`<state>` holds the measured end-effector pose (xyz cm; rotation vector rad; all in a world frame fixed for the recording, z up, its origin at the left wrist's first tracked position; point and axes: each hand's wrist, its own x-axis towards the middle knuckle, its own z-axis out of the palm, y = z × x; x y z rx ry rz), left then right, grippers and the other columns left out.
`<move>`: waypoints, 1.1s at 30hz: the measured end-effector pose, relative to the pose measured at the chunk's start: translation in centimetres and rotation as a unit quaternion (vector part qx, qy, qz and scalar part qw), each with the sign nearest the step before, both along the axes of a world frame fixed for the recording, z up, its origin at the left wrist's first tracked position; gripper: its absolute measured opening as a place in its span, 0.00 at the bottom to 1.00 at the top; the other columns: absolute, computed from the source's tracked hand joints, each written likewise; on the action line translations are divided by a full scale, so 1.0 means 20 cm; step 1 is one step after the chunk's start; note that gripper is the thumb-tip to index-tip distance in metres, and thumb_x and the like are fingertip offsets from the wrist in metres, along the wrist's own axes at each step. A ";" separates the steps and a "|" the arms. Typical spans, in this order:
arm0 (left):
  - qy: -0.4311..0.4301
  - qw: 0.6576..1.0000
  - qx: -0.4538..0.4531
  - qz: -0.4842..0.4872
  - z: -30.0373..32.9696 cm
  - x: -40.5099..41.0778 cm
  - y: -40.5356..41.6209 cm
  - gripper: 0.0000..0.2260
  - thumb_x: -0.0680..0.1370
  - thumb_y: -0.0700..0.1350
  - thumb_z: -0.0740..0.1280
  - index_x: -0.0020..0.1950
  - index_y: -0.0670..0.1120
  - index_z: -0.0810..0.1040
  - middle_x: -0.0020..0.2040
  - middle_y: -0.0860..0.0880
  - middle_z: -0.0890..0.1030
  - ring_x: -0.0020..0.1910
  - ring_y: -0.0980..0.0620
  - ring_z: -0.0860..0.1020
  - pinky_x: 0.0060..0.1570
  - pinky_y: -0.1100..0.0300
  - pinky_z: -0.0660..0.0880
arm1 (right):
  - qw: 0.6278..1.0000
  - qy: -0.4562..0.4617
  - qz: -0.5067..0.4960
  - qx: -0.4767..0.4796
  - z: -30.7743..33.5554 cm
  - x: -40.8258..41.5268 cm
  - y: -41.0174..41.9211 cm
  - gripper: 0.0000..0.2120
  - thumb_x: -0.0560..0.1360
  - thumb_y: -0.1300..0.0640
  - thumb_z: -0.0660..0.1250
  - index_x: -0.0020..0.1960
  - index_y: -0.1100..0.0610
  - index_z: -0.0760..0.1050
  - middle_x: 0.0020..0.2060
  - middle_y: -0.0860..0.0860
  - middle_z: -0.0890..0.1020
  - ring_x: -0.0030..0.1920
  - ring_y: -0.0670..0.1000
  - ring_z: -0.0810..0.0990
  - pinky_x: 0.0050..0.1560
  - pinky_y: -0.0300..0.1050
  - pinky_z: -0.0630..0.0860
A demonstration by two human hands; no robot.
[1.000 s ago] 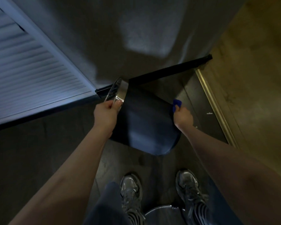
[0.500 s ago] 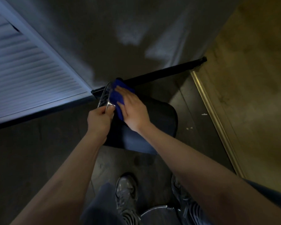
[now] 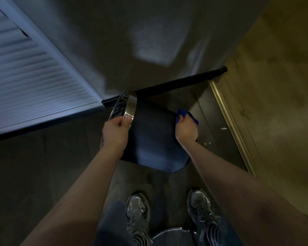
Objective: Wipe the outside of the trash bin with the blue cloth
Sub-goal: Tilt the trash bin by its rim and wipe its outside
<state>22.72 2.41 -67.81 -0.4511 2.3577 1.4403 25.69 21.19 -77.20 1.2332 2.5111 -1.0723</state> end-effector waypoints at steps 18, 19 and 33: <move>-0.025 0.999 0.015 0.014 0.01 -0.04 -0.06 0.10 0.76 0.47 0.64 0.36 0.49 0.79 0.31 0.49 0.74 0.31 0.53 0.71 0.34 0.59 0.68 | 0.940 0.187 0.283 0.050 0.04 0.20 -0.08 0.21 0.78 0.58 0.59 0.70 0.58 0.64 0.69 0.54 0.70 0.69 0.52 0.68 0.68 0.36 0.57; -0.038 0.999 0.029 0.011 0.02 -0.05 -0.07 0.09 0.77 0.47 0.63 0.39 0.48 0.80 0.32 0.49 0.75 0.32 0.53 0.72 0.35 0.59 0.69 | 0.955 0.162 0.244 0.045 0.01 0.23 -0.03 0.21 0.79 0.56 0.58 0.70 0.56 0.63 0.69 0.53 0.69 0.69 0.52 0.68 0.67 0.36 0.58; -0.025 0.929 -0.179 -0.323 0.04 0.01 -0.25 0.11 0.72 0.37 0.69 0.54 0.39 0.78 0.52 0.39 0.81 0.52 0.47 0.78 0.52 0.61 0.69 | 0.990 -0.031 0.109 0.080 -0.08 0.15 0.25 0.17 0.80 0.49 0.49 0.59 0.59 0.69 0.52 0.62 0.79 0.50 0.63 0.78 0.42 0.48 0.68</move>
